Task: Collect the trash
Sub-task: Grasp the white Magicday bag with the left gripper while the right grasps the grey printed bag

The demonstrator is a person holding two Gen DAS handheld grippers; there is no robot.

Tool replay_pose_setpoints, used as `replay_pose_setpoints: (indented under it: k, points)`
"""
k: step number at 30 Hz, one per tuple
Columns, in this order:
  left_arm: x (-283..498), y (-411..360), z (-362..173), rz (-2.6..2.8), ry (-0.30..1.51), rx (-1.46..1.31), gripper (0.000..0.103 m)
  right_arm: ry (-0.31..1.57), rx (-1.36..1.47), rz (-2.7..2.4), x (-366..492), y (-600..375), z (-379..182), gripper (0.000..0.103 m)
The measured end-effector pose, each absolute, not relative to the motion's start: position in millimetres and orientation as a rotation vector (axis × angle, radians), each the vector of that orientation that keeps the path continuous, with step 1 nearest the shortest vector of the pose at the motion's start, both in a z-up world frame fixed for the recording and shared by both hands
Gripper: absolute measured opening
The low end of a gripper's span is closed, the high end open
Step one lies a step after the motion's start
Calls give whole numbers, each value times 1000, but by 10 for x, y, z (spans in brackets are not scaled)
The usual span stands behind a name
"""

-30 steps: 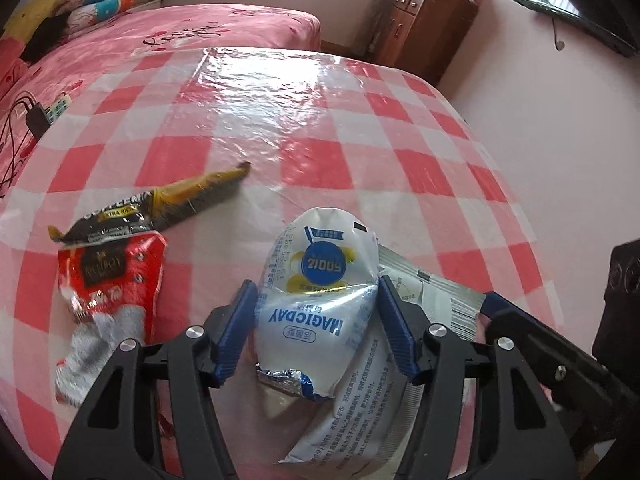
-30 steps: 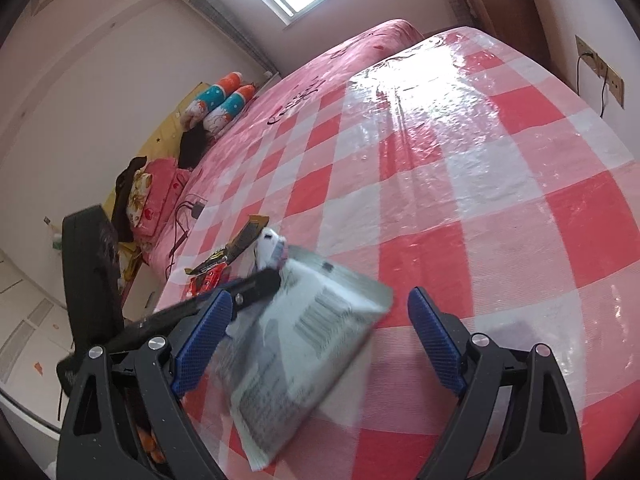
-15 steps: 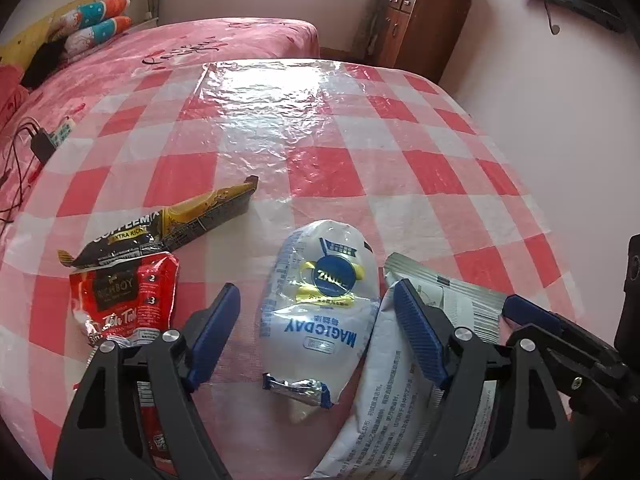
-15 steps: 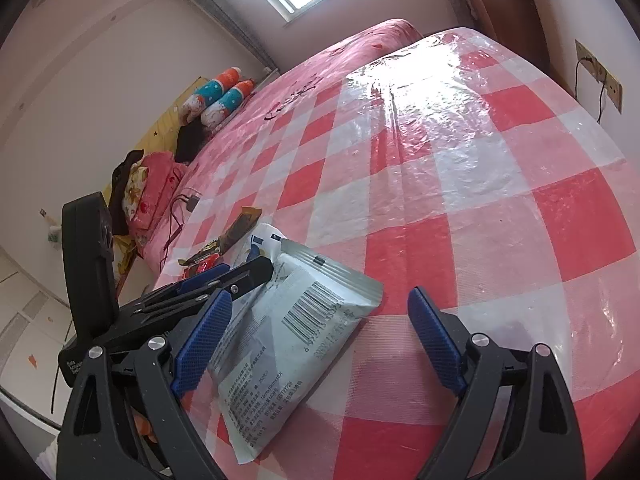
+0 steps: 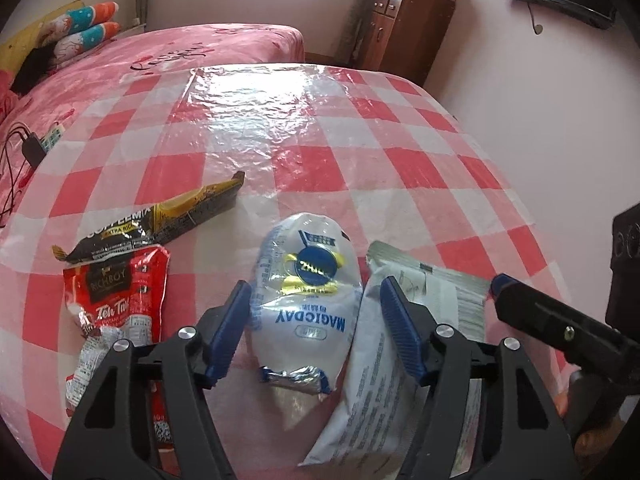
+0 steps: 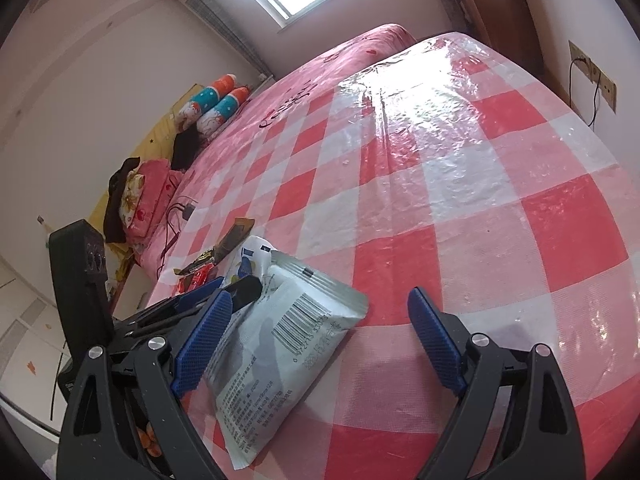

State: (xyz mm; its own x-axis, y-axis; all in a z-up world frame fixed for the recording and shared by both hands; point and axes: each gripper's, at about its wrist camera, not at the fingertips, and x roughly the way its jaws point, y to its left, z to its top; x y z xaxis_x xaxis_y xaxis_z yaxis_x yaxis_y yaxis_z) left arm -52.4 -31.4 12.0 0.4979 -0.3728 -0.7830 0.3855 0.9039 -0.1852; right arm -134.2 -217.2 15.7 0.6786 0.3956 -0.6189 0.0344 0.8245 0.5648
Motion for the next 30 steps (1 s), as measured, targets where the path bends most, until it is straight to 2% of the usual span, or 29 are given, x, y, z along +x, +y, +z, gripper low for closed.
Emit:
replay_pose_setpoints:
  k: [5,10,17,20,22,24,30]
  points:
    - [-608,-302,98,-523,953,17,69,808,568,213,-1307,-2137,162,89]
    - [-598,-306,87,-494,932,51,81,809,535,203,-1303,-2081,162,89]
    - [-554,-244,65,-489,912,28,81,815,490,206,-1316,-1927,154,89]
    - [-579,-235,55,-486,894,32,80,812,473,190,-1326,-1901,153,89]
    - [-595,-227,54,-485,884,33,75,809,471,184,-1343,-1911,154,89]
    - [-603,-231,54,-474,879,41,56,808,458,171,-1364,-1898,155,89]
    - [-595,-244,56,-458,877,63,54,806,420,144,-1472,-1846,160,89]
